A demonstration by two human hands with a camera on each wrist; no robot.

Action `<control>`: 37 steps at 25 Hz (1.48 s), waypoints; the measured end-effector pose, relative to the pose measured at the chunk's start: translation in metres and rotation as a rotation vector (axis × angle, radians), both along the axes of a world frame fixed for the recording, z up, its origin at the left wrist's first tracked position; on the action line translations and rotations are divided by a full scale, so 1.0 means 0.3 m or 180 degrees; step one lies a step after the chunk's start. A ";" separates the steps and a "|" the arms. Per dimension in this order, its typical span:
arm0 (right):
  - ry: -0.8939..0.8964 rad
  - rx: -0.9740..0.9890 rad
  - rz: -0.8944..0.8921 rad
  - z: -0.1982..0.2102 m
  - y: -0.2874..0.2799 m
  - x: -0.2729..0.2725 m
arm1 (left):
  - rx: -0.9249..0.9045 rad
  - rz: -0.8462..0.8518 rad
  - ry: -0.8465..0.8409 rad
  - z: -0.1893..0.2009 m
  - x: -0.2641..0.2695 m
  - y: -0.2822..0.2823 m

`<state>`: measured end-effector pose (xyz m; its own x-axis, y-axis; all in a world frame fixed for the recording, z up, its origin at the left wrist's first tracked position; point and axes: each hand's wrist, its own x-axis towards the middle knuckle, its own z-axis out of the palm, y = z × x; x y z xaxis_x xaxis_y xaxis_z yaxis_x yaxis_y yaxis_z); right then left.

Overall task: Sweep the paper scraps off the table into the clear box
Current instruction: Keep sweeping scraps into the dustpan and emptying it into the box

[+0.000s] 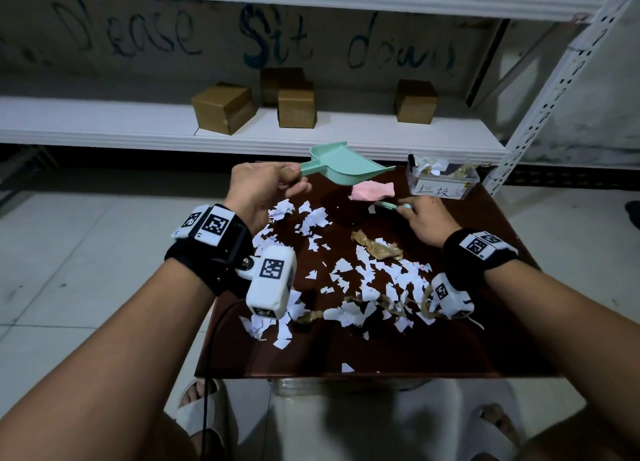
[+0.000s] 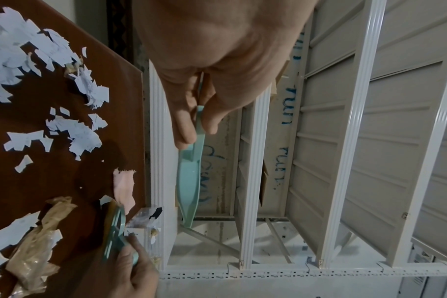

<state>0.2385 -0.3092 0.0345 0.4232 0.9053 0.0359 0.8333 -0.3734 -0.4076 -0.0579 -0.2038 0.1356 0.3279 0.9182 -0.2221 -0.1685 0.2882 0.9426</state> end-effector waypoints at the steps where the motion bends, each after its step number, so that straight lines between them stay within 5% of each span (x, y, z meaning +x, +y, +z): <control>1: 0.0017 0.0005 0.0058 0.005 0.010 -0.017 | -0.0005 -0.0011 -0.0005 0.000 -0.002 -0.003; 14: 0.0163 -0.0402 0.0972 0.112 -0.081 -0.087 | 0.0004 -0.0067 0.0036 0.008 -0.037 -0.002; 23: 0.1032 0.1485 0.0355 0.220 -0.212 0.031 | 0.0088 -0.0134 0.0096 0.006 -0.022 -0.022; 25: 0.0724 0.1494 0.0091 0.218 -0.238 0.082 | 0.0113 -0.0221 0.0227 0.000 -0.025 -0.021; 29: -0.0807 0.0711 -0.0483 0.206 -0.313 0.217 | 0.0301 -0.0647 0.0905 0.003 -0.044 -0.004; 37: -0.1458 -0.0337 -0.0947 0.129 -0.409 0.330 | 0.0734 -0.0932 0.2394 -0.045 -0.034 0.043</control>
